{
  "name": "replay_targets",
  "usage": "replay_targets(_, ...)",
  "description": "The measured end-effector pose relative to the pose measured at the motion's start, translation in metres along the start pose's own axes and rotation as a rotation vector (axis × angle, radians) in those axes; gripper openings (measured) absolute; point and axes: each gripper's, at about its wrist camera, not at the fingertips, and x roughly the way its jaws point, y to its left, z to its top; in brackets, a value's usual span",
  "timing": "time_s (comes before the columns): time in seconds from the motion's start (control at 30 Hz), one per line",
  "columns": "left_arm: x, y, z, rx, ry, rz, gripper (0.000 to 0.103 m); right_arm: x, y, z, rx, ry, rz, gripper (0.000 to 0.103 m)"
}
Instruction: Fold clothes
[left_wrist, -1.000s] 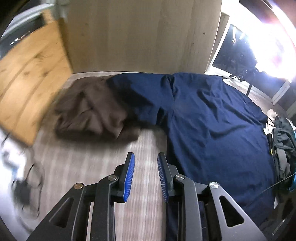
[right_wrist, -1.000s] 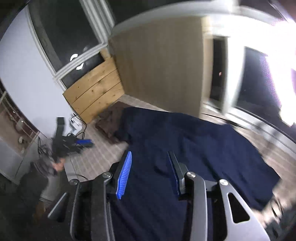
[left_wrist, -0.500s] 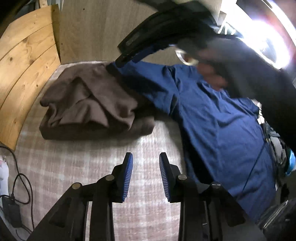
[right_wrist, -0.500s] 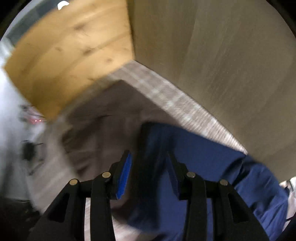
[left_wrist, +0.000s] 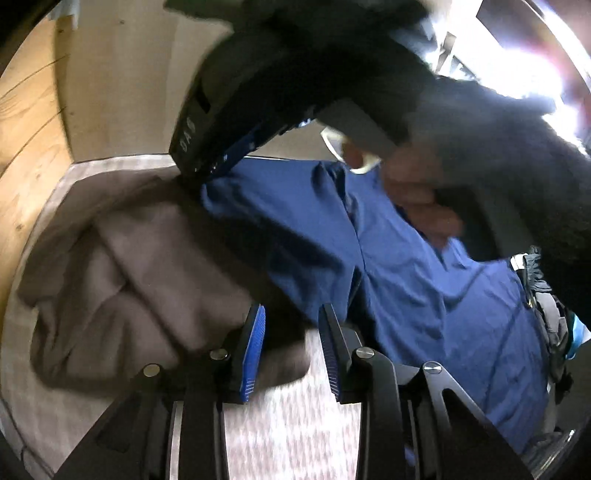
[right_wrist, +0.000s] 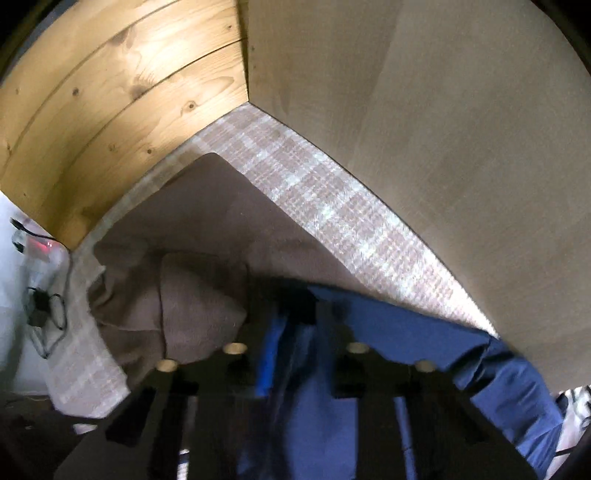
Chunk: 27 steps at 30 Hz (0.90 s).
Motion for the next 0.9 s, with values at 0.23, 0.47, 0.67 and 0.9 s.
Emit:
replay_targets(0.23, 0.017, 0.005, 0.005, -0.017, 0.004, -0.02, 0.029, -0.034, -0.041, -0.008, 0.14, -0.103, 0.158, 0.004)
replay_targets(0.47, 0.013, 0.006, 0.002, -0.037, -0.011, -0.01, 0.03, -0.041, -0.054, -0.012, 0.174, -0.118, 0.214, 0.005)
replay_targets(0.67, 0.008, 0.015, -0.002, -0.1, -0.031, -0.004, 0.03, -0.028, -0.024, -0.004, 0.103, -0.049, 0.114, 0.042)
replay_targets(0.9, 0.001, 0.017, -0.006, -0.121, -0.034, -0.012, 0.031, 0.01, 0.006, -0.002, 0.01, 0.03, 0.0, 0.042)
